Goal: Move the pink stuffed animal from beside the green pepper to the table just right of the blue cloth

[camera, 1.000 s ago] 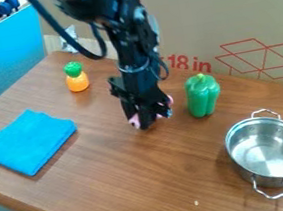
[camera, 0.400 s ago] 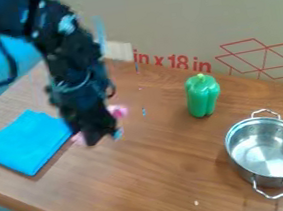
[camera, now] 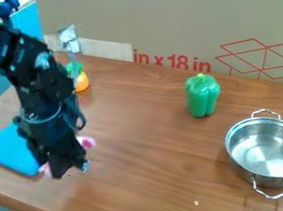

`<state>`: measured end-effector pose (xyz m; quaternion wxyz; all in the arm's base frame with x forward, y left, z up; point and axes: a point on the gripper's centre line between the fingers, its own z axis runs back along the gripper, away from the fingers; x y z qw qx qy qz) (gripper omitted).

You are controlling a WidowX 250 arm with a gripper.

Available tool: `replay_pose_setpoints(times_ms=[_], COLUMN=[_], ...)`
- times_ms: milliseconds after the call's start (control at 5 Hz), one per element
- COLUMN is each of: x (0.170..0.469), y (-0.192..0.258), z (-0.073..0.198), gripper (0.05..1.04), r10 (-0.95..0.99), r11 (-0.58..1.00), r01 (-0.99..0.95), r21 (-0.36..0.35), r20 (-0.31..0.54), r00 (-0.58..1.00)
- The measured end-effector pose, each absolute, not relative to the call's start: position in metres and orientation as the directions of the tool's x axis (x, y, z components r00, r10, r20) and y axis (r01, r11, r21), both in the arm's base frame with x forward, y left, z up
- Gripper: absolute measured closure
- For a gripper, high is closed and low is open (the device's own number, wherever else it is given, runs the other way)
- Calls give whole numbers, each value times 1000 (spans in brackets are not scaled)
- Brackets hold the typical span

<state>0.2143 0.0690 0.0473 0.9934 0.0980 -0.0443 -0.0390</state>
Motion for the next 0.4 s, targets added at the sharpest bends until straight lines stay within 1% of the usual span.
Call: replay_pose_setpoints(times_ms=[200, 400], x=[217, 228], y=[70, 69], z=[33, 21], gripper=[807, 816], r10=[-94, -135], r11=[980, 978], r01=[83, 126], r21=[181, 165], r20=[52, 42], r00=[994, 990])
